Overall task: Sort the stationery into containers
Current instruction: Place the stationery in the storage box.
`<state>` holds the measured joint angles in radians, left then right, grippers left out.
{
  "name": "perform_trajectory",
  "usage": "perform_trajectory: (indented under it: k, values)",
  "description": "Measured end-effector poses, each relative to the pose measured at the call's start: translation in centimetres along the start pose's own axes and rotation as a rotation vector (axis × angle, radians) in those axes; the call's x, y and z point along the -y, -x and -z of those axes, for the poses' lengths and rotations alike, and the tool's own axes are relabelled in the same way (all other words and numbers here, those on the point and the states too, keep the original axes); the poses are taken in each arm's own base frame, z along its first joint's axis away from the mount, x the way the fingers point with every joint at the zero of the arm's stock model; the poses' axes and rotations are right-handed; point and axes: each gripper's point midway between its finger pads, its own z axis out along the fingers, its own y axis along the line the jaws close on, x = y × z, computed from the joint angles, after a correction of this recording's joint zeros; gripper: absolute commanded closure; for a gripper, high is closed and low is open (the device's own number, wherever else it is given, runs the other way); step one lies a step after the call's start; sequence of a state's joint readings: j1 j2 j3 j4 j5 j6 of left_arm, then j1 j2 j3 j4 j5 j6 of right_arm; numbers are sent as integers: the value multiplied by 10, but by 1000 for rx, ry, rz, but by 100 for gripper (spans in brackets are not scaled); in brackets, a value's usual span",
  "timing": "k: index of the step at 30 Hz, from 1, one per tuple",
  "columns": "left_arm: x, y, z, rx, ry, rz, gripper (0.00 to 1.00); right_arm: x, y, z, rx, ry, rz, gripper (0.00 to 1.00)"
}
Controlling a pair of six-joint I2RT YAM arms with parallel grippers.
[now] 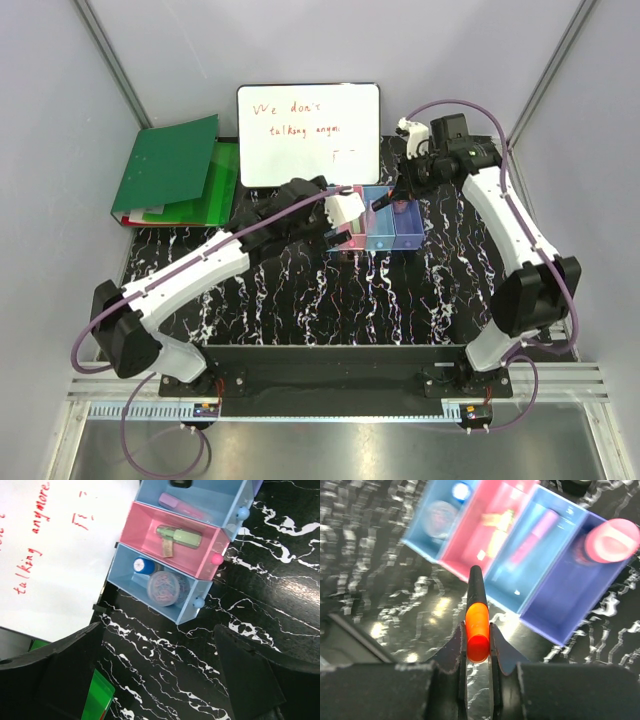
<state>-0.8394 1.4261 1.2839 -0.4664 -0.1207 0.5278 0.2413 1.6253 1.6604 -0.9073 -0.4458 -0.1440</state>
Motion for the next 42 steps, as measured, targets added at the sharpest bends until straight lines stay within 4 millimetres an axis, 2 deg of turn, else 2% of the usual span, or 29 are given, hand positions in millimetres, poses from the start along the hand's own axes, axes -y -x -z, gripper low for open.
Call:
perform_trajectory:
  k: [5,9,21,29,31,32,34,35,38,41,42]
  values:
    - [-12,-1,5,8,29,14,1,28,-17,-30,-97,-74,20,100]
    - [-16,-2,6,6,38,18,1,39,-31,-48,-164,-100,49,100]
    - [-28,-3,12,16,67,40,1,35,-64,-90,-303,-94,131,100]
    - [-30,-1,15,25,73,42,1,34,-81,-105,-361,-82,138,100]
    - [-32,1,18,32,79,44,1,35,-85,-109,-372,-79,139,96]
    - [-33,1,20,36,81,44,1,36,-86,-112,-379,-78,138,89]
    - [-35,2,22,42,87,46,1,38,-87,-118,-388,-75,135,84]
    - [-35,3,23,44,89,47,1,39,-84,-119,-380,-79,139,79]
    - [-37,3,25,49,91,51,1,40,-75,-123,-362,-80,152,74]
    - [-37,1,25,46,89,59,1,40,-72,-125,-361,-82,157,61]
    - [-36,0,25,43,87,61,1,42,-70,-126,-359,-91,165,52]
